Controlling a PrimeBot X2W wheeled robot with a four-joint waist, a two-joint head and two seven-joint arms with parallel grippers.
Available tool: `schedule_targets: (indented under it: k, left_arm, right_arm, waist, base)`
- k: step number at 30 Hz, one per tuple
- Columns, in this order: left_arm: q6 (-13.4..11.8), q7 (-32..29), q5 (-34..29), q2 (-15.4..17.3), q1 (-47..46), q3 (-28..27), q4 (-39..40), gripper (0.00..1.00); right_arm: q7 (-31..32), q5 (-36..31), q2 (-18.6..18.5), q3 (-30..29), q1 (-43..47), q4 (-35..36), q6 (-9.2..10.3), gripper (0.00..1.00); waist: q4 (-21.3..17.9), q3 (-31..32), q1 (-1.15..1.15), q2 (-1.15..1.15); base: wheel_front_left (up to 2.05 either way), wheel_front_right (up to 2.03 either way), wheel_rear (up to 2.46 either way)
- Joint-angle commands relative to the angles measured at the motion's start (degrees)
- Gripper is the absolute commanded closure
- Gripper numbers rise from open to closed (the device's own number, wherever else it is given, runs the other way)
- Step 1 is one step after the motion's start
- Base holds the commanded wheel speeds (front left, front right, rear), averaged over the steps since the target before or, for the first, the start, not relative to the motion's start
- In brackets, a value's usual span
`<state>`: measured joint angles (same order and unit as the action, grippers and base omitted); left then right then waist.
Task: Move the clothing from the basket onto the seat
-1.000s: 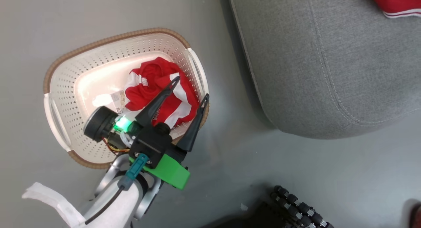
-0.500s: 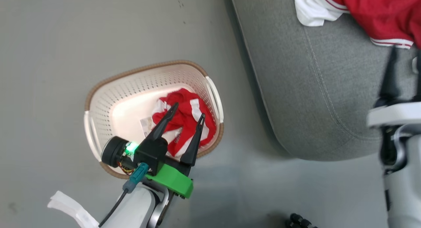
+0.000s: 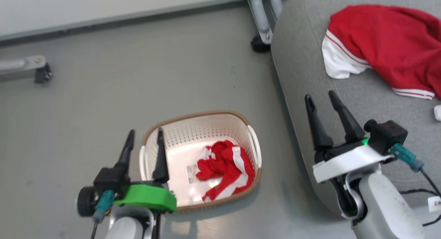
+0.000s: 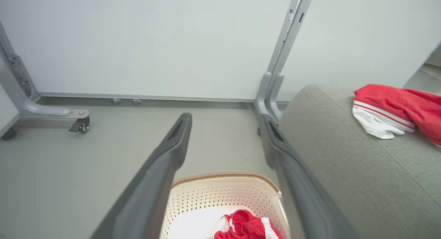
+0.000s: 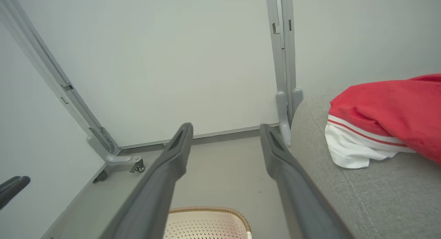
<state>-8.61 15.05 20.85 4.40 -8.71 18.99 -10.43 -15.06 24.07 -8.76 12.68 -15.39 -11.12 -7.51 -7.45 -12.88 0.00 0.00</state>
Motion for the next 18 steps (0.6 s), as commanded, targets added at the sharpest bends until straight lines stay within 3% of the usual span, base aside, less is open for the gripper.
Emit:
schedule_targets:
  k: [1, 5, 10, 18]
  left_arm:
    - [-0.4, 0.2, -1.4, -0.3, 2.2, -1.4, 0.9, 0.00]
    - [-0.6, 0.1, -5.0, -0.6, 6.1, -5.5, 4.5, 0.00]
    - [1.5, 0.1, -8.4, -1.0, 11.2, -8.7, 9.4, 0.00]
    - [3.6, 0.1, -12.4, -1.4, 17.0, -9.8, 10.5, 0.00]
  right_arm:
    - [-0.2, -0.8, 0.0, 0.4, 2.4, 0.3, 0.04, 0.00]
    - [-0.2, -3.9, 1.0, -0.4, 5.7, 2.2, 0.04, 0.00]
    - [-0.2, -8.2, 1.7, -1.7, 10.4, 4.7, 0.04, 0.00]
    - [-0.2, -12.8, 2.9, -3.9, 17.6, 7.5, 0.04, 0.00]
  waist:
    - [5.8, 9.7, 0.00, 0.00]
    - [6.6, 12.4, 0.00, 0.00]
    - [7.1, 14.2, 0.00, 0.00]
    - [6.9, 16.0, 0.00, 0.00]
  base:
    - [0.00, 0.00, 0.00]
    - [0.00, 0.00, 0.00]
    - [0.00, 0.00, 0.00]
    - [0.00, 0.00, 0.00]
